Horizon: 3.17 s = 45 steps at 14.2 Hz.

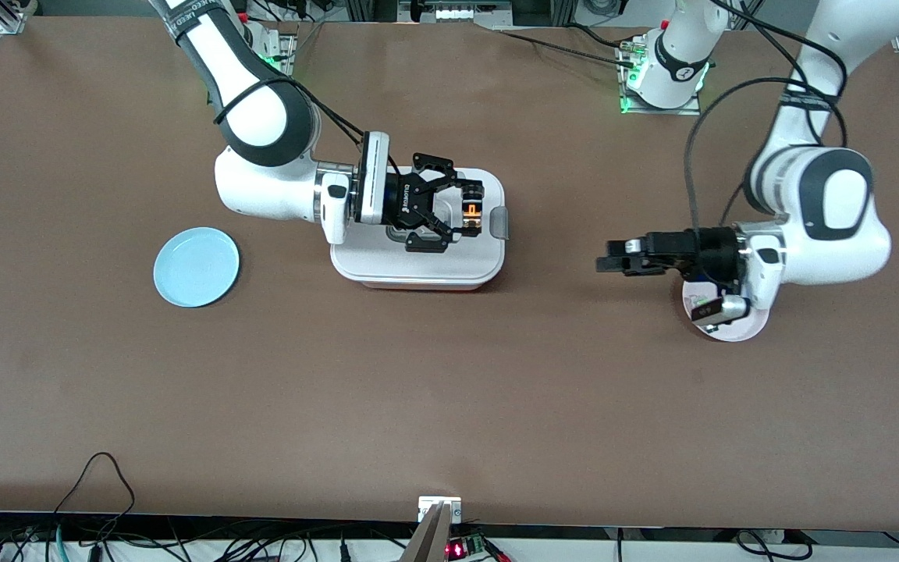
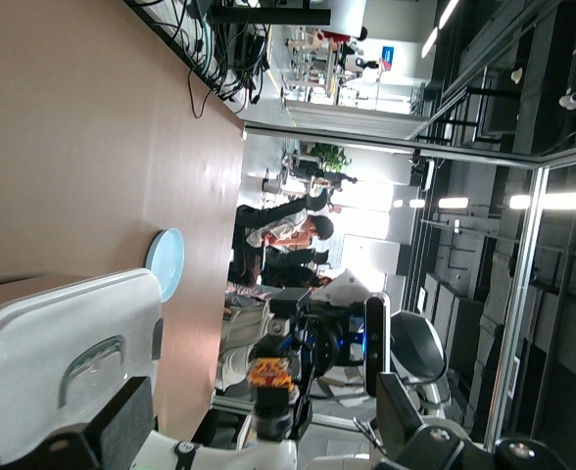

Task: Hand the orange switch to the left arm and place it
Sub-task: 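Hold the switch above the box while the left gripper reaches toward it, then close the left gripper on the switch and open the right gripper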

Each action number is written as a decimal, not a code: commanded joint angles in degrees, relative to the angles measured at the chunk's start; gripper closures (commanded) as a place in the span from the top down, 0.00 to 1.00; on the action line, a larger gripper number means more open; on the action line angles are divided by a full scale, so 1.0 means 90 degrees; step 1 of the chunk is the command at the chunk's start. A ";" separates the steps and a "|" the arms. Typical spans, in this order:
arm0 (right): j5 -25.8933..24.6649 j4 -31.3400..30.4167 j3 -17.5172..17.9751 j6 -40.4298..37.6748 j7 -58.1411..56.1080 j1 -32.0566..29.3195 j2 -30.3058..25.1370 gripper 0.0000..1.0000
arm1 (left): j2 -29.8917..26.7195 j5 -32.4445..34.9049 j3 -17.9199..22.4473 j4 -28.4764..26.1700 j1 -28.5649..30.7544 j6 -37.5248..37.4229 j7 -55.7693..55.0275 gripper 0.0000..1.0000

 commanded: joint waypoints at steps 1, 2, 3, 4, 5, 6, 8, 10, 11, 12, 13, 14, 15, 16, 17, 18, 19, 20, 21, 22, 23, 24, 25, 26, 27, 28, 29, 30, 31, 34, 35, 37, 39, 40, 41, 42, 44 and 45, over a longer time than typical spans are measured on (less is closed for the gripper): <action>0.0298 0.0118 0.0084 0.0221 -0.0218 0.0065 0.0076 0.23 | -0.0371 -0.0413 -0.0332 -0.0561 0.0055 0.0239 0.0234 1.00; 0.0318 0.0118 0.0114 0.0231 -0.0218 0.0055 0.0076 0.23 | -0.0440 -0.0452 -0.0439 -0.0659 0.0045 0.0317 0.0341 1.00; 0.0318 0.0118 0.0115 0.0231 -0.0218 0.0055 0.0076 0.23 | -0.0421 -0.0568 -0.0517 -0.0766 0.0045 0.0317 0.0487 1.00; 0.0309 0.0109 0.0124 0.0231 -0.0218 0.0055 0.0076 0.23 | -0.0431 -0.0676 -0.0566 -0.0883 0.0016 0.0337 0.0653 1.00; 0.0309 0.0109 0.0124 0.0231 -0.0218 0.0065 0.0076 0.23 | -0.0489 -0.0764 -0.0712 -0.1001 0.0006 0.0414 0.0751 1.00; 0.0318 0.0118 0.0115 0.0231 -0.0218 0.0065 0.0076 0.23 | -0.0499 -0.0832 -0.0907 -0.1040 0.0054 0.0473 0.0752 1.00; 0.0318 0.0118 0.0124 0.0231 -0.0218 0.0065 0.0076 0.23 | -0.0489 -0.0862 -0.0977 -0.1080 -0.0003 0.0542 0.0859 1.00; 0.0318 0.0118 0.0115 0.0231 -0.0218 0.0065 0.0076 0.23 | -0.0480 -0.0882 -0.1172 -0.1109 0.0035 0.0659 0.0918 1.00; 0.0318 0.0118 0.0124 0.0241 -0.0218 0.0065 0.0076 0.23 | -0.0489 -0.0882 -0.1182 -0.1100 -0.0003 0.0678 0.0928 1.00; 0.0318 0.0118 0.0124 0.0241 -0.0218 0.0065 0.0076 0.23 | -0.0470 -0.0978 -0.1269 -0.1099 -0.0013 0.0737 0.0937 1.00; 0.0318 0.0118 0.0124 0.0241 -0.0218 0.0075 0.0076 0.23 | -0.0450 -0.1028 -0.1415 -0.1099 -0.0013 0.0979 0.0966 1.00; 0.0318 0.0118 0.0124 0.0241 -0.0218 0.0084 0.0076 0.23 | -0.0421 -0.1048 -0.1619 -0.1080 -0.0013 0.1329 0.1083 1.00; 0.0318 0.0118 0.0115 0.0270 -0.0218 0.0114 0.0076 0.23 | -0.0421 -0.1232 -0.1737 -0.1070 -0.0013 0.1536 0.1181 0.99; 0.0318 0.0118 0.0124 0.0270 -0.0218 0.0124 0.0076 0.23 | -0.0392 -0.1398 -0.1748 -0.1060 -0.0023 0.1557 0.1307 0.96; 0.0328 0.0118 0.0115 0.0299 -0.0218 0.0133 0.0076 0.23 | -0.0276 -0.1448 -0.1758 -0.1022 -0.0023 0.1567 0.1531 0.91; 0.0318 0.0118 0.0115 0.0338 -0.0218 0.0133 0.0076 0.23 | -0.0226 -0.1584 -0.1787 -0.1012 -0.0033 0.1577 0.1659 0.88; 0.0318 0.0118 0.0124 0.0348 -0.0218 0.0133 0.0076 0.23 | -0.0226 -0.1711 -0.1826 -0.1012 -0.0033 0.1625 0.1718 0.85; 0.0318 0.0118 0.0115 0.0348 -0.0218 0.0143 0.0086 0.23 | -0.0235 -0.1722 -0.1846 -0.1021 -0.0033 0.1665 0.1806 0.69; 0.0318 0.0109 0.0115 0.0358 -0.0218 0.0163 0.0086 0.23 | -0.0235 -0.1731 -0.1875 -0.1021 -0.0033 0.1655 0.1816 0.56; 0.0318 0.0109 0.0115 0.0358 -0.0218 0.0172 0.0086 0.23 | -0.0235 -0.1731 -0.1885 -0.1021 -0.0033 0.1665 0.1816 0.54; 0.0318 0.0109 0.0115 0.0358 -0.0218 0.0172 0.0086 0.23 | -0.0235 -0.1731 -0.1885 -0.1021 -0.0043 0.1665 0.1816 0.54; 0.0318 0.0109 0.0115 0.0358 -0.0218 0.0182 0.0086 0.23 | -0.0226 -0.1731 -0.1885 -0.1021 -0.0043 0.1665 0.1816 0.45; 0.0318 0.0109 0.0115 0.0358 -0.0218 0.0182 0.0086 0.23 | -0.0235 -0.1731 -0.1885 -0.1021 -0.0072 0.1655 0.1816 0.25; 0.0318 0.0109 0.0115 0.0358 -0.0218 0.0173 0.0086 0.23 | -0.0235 -0.1731 -0.1885 -0.1012 -0.0072 0.1665 0.1826 0.11; 0.0318 0.0109 0.0115 0.0358 -0.0218 0.0182 0.0086 0.23 | -0.0235 -0.1731 -0.1885 -0.1012 -0.0072 0.1665 0.1826 0.00; 0.0318 0.0118 0.0115 0.0358 -0.0218 0.0173 0.0086 0.23 | -0.0245 -0.1731 -0.1885 -0.1012 -0.0072 0.1665 0.1816 0.00; 0.0318 0.0109 0.0115 0.0368 -0.0218 0.0172 0.0086 0.23 | -0.0245 -0.1731 -0.1885 -0.1021 -0.0072 0.1665 0.1826 0.00; 0.0328 0.0109 0.0115 0.0368 -0.0218 0.0172 0.0086 0.24 | -0.0235 -0.1731 -0.1885 -0.1012 -0.0072 0.1655 0.1816 0.00; 0.0338 0.0109 0.0124 0.0358 -0.0208 0.0172 0.0086 0.32 | -0.0245 -0.1731 -0.1885 -0.1012 -0.0072 0.1655 0.1816 0.00; 0.0552 0.0099 0.0115 0.0348 -0.0091 0.0172 0.0086 1.00 | -0.0235 -0.1731 -0.1885 -0.1021 -0.0072 0.1655 0.1816 0.00; 0.0591 0.0099 0.0124 0.0358 -0.0062 0.0163 0.0086 1.00 | -0.0235 -0.1731 -0.1885 -0.1012 -0.0072 0.1636 0.1816 0.00; 0.0572 0.0118 0.0115 0.0339 0.0171 0.0105 0.0076 1.00 | -0.0245 -0.1722 -0.1885 -0.1021 -0.0062 0.1616 0.1807 0.00; 0.0543 0.0118 0.0115 0.0300 0.0173 -0.0051 0.0057 1.00 | -0.0245 -0.1693 -0.1875 -0.1021 -0.0062 0.1626 0.1816 0.00; 0.0514 0.0099 0.0115 0.0280 0.0143 -0.0120 0.0057 1.00 | -0.0235 -0.1663 -0.1875 -0.1021 -0.0062 0.1616 0.1807 0.00; 0.0504 0.0041 0.0115 0.0280 0.0134 -0.0159 0.0047 1.00 | -0.0235 -0.1653 -0.1885 -0.1021 -0.0072 0.1606 0.1797 0.00; 0.0436 -0.0076 0.0105 0.0280 0.0133 -0.0208 0.0056 1.00 | -0.0245 -0.1615 -0.1885 -0.1012 -0.0072 0.1626 0.1806 0.00; 0.0387 -0.0262 0.0105 0.0280 0.0153 -0.0257 0.0057 1.00 | -0.0274 -0.1110 -0.1875 -0.1002 -0.0014 0.1665 0.1807 0.00; 0.0377 -0.0321 0.0095 0.0270 0.0153 -0.0315 0.0057 1.00 | -0.0255 -0.0555 -0.1837 -0.0876 0.0016 0.1655 0.1787 0.00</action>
